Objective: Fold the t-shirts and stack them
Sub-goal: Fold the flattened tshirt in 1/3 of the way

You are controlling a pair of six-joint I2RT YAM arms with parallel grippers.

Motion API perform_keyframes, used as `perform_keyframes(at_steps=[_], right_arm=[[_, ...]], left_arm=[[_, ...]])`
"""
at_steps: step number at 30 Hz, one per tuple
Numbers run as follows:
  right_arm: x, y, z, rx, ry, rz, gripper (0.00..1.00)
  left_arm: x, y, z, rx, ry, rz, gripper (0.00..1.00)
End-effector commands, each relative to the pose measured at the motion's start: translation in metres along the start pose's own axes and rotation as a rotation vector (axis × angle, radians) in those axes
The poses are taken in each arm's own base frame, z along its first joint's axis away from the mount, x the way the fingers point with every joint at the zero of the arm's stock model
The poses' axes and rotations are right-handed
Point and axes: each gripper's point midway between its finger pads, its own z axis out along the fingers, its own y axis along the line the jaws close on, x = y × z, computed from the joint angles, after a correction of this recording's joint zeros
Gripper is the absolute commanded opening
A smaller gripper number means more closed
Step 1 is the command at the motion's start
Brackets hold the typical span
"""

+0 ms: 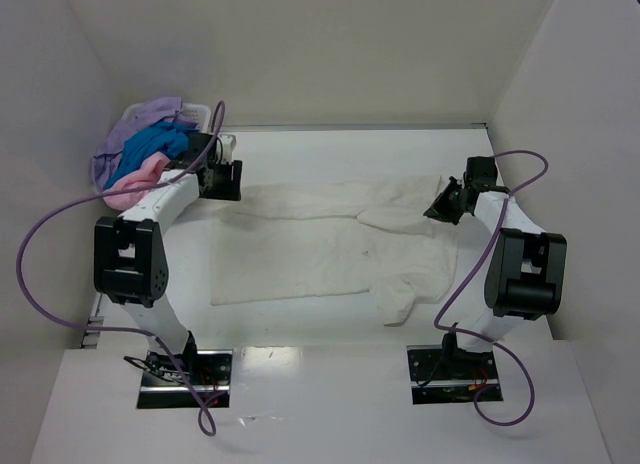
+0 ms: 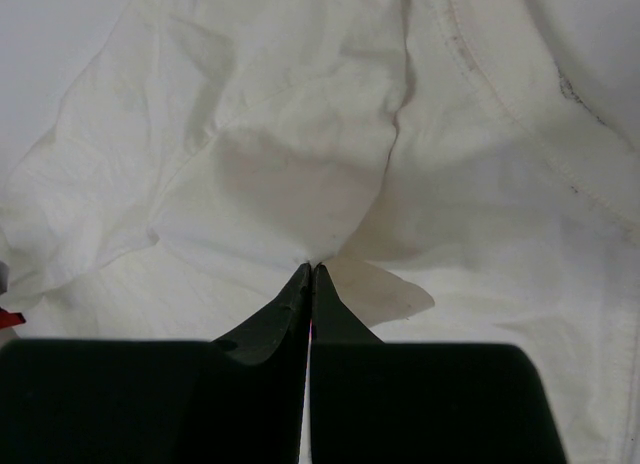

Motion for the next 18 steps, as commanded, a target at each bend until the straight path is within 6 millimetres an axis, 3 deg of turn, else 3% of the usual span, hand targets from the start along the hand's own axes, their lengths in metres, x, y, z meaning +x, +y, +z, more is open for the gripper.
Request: perform_keyframes(at_steps=[1,5,9,15,18], right_arm=[[-0.001,-0.004,-0.002,0.011,-0.002,-0.007,0.00],[-0.001,-0.004,-0.002,0.011,-0.002,-0.016,0.00],[0.000,-0.003,-0.002,0.002,0.003,-0.016,0.00],[0.000,-0.003,-0.002,0.002,0.003,-0.016,0.00],[-0.001,-0.004,-0.002,0.010,-0.001,-0.016,0.00]], left_arm=[[-0.014,-0.009,0.004,0.041,-0.021,-0.057,0.69],[-0.015,0.004,0.028,-0.046,0.007,-0.160,0.59],[0.000,0.010,0.050,-0.101,0.065,-0.230,0.53],[0.014,0.022,0.063,-0.183,0.104,-0.274,0.53],[0.012,0.027,0.066,-0.208,0.094,-0.273,0.53]])
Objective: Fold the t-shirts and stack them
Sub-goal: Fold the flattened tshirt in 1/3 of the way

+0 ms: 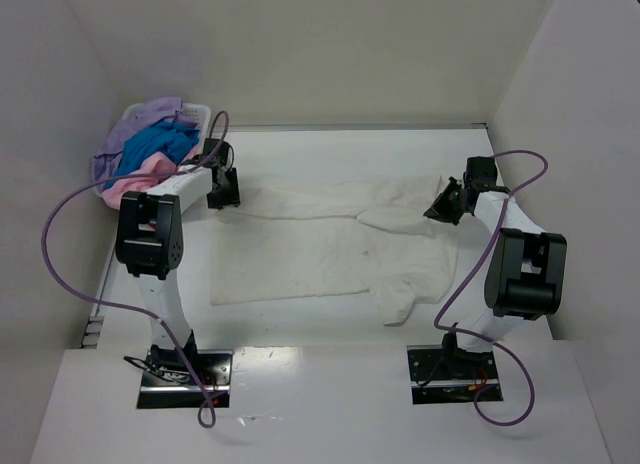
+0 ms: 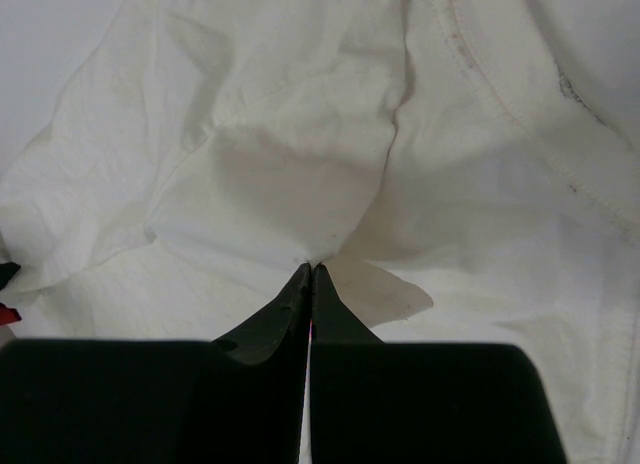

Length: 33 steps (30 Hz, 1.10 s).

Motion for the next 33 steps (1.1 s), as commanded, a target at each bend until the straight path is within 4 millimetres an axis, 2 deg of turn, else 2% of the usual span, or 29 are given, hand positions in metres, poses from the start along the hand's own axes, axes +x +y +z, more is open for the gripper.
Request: perform_keyframes(at_steps=[1,3,5,6,7,8,11,17,20,22,23,25,26,27,29,32,33], right_arm=[[-0.002,-0.004,-0.002,0.009,-0.005,-0.020,0.00],[-0.004,-0.004,-0.004,0.012,-0.018,-0.022,0.00],[-0.005,-0.005,-0.007,0.020,-0.022,-0.031,0.00],[-0.005,-0.006,-0.007,0.028,-0.027,-0.031,0.00],[-0.003,-0.007,-0.007,0.033,-0.020,-0.029,0.00],[-0.003,-0.007,-0.007,0.033,-0.019,-0.029,0.00],[-0.007,-0.002,-0.010,0.021,-0.021,-0.031,0.00],[-0.003,0.002,-0.016,0.000,-0.008,-0.040,0.00],[-0.002,-0.005,-0.016,0.038,-0.009,-0.035,0.00],[-0.009,-0.010,-0.017,0.074,-0.040,-0.037,0.00],[-0.012,-0.013,-0.017,0.093,-0.052,-0.028,0.00],[-0.017,-0.021,-0.016,0.146,-0.074,-0.017,0.00],[-0.017,-0.021,-0.016,0.146,-0.074,-0.017,0.04],[-0.011,-0.027,-0.010,0.164,-0.045,-0.009,0.10],[-0.009,-0.028,-0.007,0.161,-0.031,-0.019,0.32],[-0.013,-0.025,-0.010,0.150,-0.049,-0.024,0.60],[-0.016,-0.021,-0.013,0.140,-0.067,-0.029,0.65]], left_arm=[[-0.020,0.003,0.003,-0.038,-0.046,-0.043,0.51],[-0.021,0.006,0.013,-0.046,-0.035,-0.049,0.45],[-0.031,0.004,0.015,-0.041,-0.051,-0.051,0.39],[-0.031,0.003,0.022,-0.043,-0.044,-0.050,0.35],[-0.034,0.002,0.024,-0.043,-0.047,-0.051,0.26],[-0.045,0.000,0.022,-0.037,-0.070,-0.043,0.23],[-0.054,0.003,0.030,-0.042,-0.071,-0.029,0.18],[-0.064,0.011,0.035,-0.071,-0.084,-0.017,0.14],[-0.062,0.013,0.042,-0.084,-0.075,-0.006,0.12],[-0.070,0.012,0.039,-0.080,-0.093,0.004,0.11],[-0.067,0.013,0.043,-0.083,-0.083,0.016,0.11],[-0.078,0.013,0.038,-0.087,-0.109,0.023,0.11],[-0.075,0.011,0.042,-0.080,-0.099,0.025,0.11],[-0.080,0.011,0.040,-0.078,-0.111,0.033,0.11],[-0.084,0.011,0.035,-0.076,-0.123,0.042,0.11],[-0.096,0.001,0.015,-0.048,-0.165,0.057,0.18],[-0.093,-0.006,0.012,-0.029,-0.162,0.080,0.21]])
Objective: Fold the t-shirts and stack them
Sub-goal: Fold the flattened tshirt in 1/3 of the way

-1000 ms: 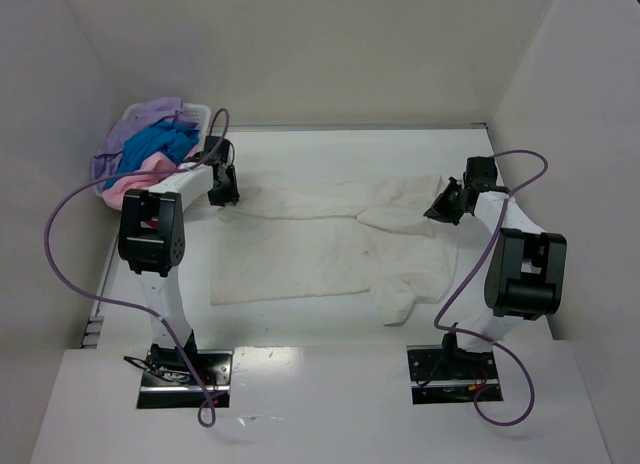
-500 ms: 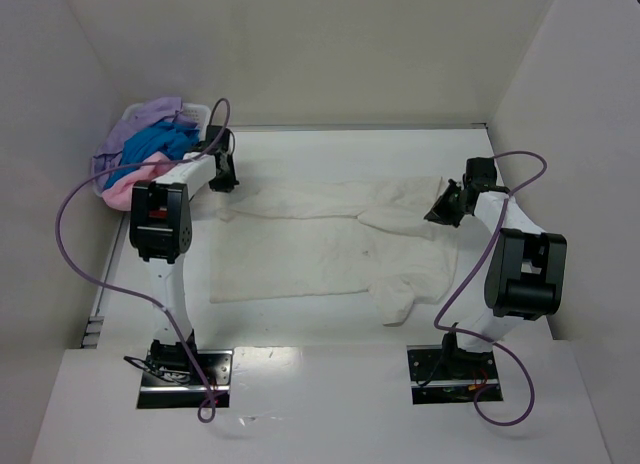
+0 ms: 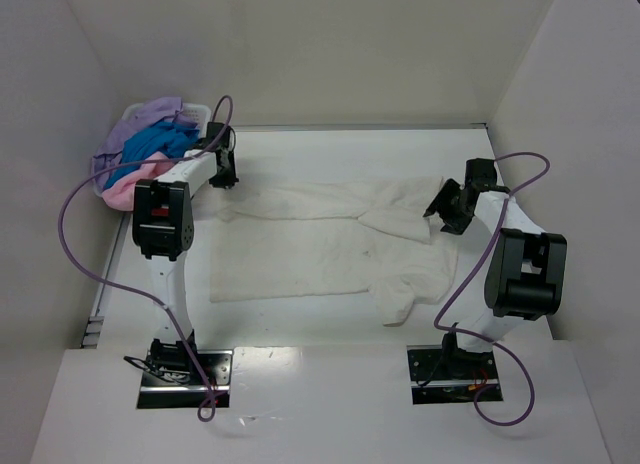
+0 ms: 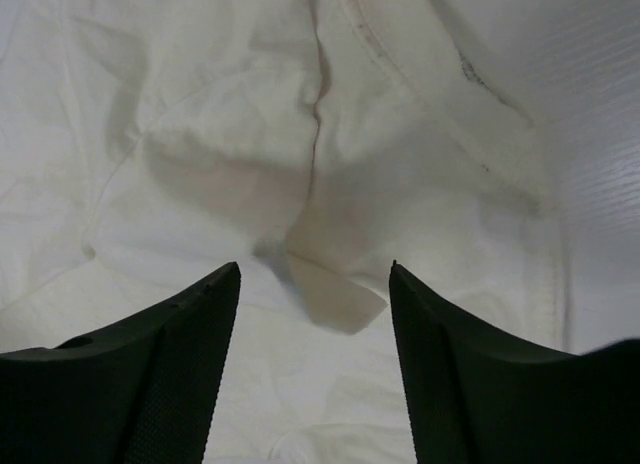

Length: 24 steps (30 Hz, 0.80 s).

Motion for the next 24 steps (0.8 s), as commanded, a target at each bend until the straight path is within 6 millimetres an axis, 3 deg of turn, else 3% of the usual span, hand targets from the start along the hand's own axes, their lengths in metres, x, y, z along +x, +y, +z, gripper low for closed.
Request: perform_keyframes(at_steps=[1,3,6,9,12,16,18,24], right_arm=[[-0.023,0.007,-0.013,-0.008,-0.071,-0.017,0.68],[-0.030,0.015,-0.019,-0.033,-0.090,-0.022,0.74],[-0.032,0.032,-0.024,-0.117,-0.093,-0.025,0.74],[-0.019,0.034,-0.019,-0.164,-0.062,-0.028,0.74],[-0.007,0.033,-0.015,-0.177,-0.045,-0.027,0.74],[0.009,0.043,-0.010,-0.187,-0.042,-0.041,0.74],[0.015,0.040,-0.006,-0.174,-0.035,-0.034,0.76],[0.021,0.037,0.001,-0.159,-0.026,-0.029,0.76]], left_arm=[[-0.031,-0.009,-0.031,0.035,-0.088,0.034,0.25],[-0.041,-0.017,-0.047,0.065,-0.121,0.047,0.34],[-0.055,-0.029,-0.073,0.106,-0.174,0.066,0.42],[-0.070,-0.064,-0.115,0.244,-0.239,0.105,0.48],[-0.073,-0.111,-0.158,0.443,-0.290,0.168,0.58],[-0.047,-0.177,-0.188,0.671,-0.281,0.265,0.69],[-0.018,-0.211,-0.196,0.773,-0.235,0.310,0.70],[0.037,-0.264,-0.192,0.907,-0.119,0.297,0.71]])
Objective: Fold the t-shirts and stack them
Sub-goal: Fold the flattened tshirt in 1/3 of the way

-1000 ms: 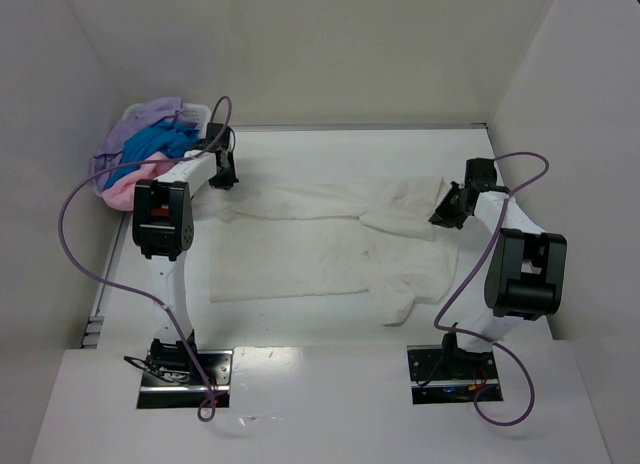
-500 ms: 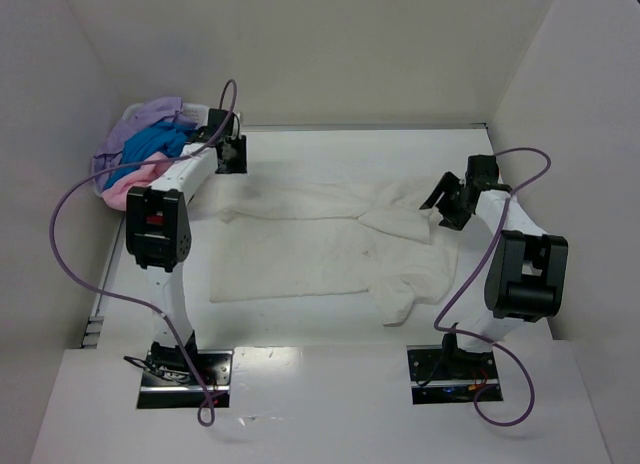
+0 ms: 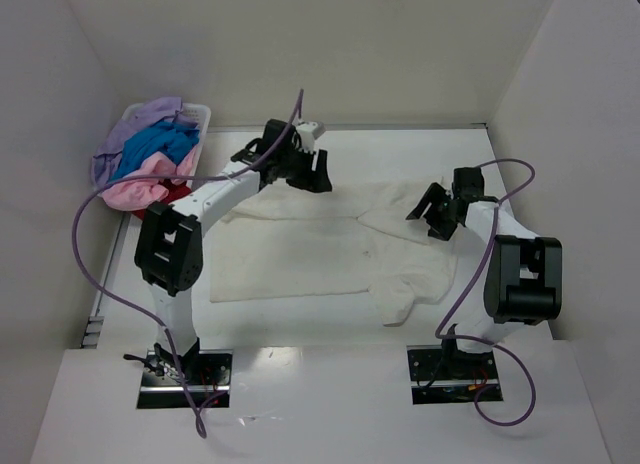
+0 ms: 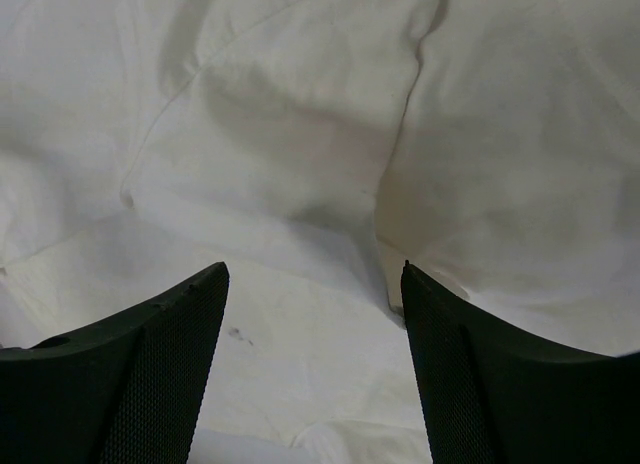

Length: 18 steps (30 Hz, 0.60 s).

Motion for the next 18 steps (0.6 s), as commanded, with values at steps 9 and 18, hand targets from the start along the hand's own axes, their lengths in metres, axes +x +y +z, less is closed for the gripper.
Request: perform_keyframes(at_steps=[9,18], right_arm=[[-0.008,0.021,-0.001,-0.069,-0.047,0.004,0.17],[0.001,0.073,-0.032,-0.270,0.067,0.134,0.00]], left_arm=[[0.060,-0.024,0.067,0.070,0.133,-0.105,0.66],[0.081,-0.009,0.088,0.013,0.170,-0.122,0.63]])
